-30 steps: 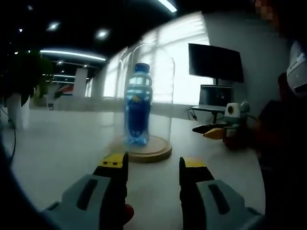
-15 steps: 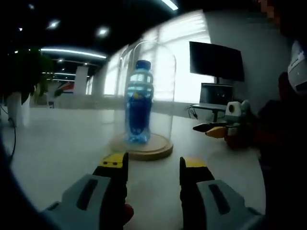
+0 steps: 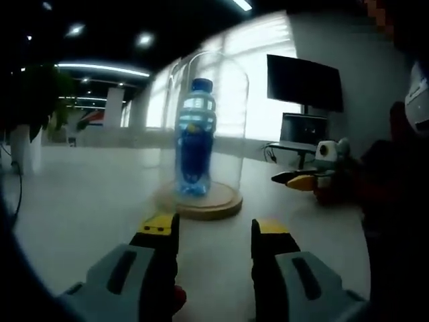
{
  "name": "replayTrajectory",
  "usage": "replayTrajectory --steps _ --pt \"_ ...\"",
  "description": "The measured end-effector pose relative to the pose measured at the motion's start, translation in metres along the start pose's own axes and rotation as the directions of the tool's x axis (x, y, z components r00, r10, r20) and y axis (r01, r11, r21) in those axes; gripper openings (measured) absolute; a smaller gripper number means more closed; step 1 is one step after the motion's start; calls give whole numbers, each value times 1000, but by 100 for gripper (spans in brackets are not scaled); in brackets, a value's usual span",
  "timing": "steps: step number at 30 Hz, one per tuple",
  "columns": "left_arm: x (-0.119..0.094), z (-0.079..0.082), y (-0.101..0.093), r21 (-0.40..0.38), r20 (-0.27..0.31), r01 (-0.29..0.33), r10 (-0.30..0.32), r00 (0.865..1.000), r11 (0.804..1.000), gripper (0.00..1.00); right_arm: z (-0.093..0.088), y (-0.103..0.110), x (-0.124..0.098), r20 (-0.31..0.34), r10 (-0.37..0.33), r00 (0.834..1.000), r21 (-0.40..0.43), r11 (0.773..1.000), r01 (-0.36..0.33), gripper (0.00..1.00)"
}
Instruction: Open the cover put in the Mizone put the cover back on
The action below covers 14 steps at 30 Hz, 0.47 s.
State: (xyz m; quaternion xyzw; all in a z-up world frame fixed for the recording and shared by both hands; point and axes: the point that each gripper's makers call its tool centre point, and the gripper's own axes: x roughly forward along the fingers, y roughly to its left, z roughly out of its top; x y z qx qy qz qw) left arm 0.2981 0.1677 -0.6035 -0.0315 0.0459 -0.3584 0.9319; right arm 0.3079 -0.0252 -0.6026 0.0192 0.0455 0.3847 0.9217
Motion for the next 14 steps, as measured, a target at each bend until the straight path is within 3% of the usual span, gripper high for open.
replayTrajectory --steps 14 --pt "0 -4 1 7 -21 -3 3 1000 1000 32 -5 8 1 -28 30 999 -21 999 -31 30"
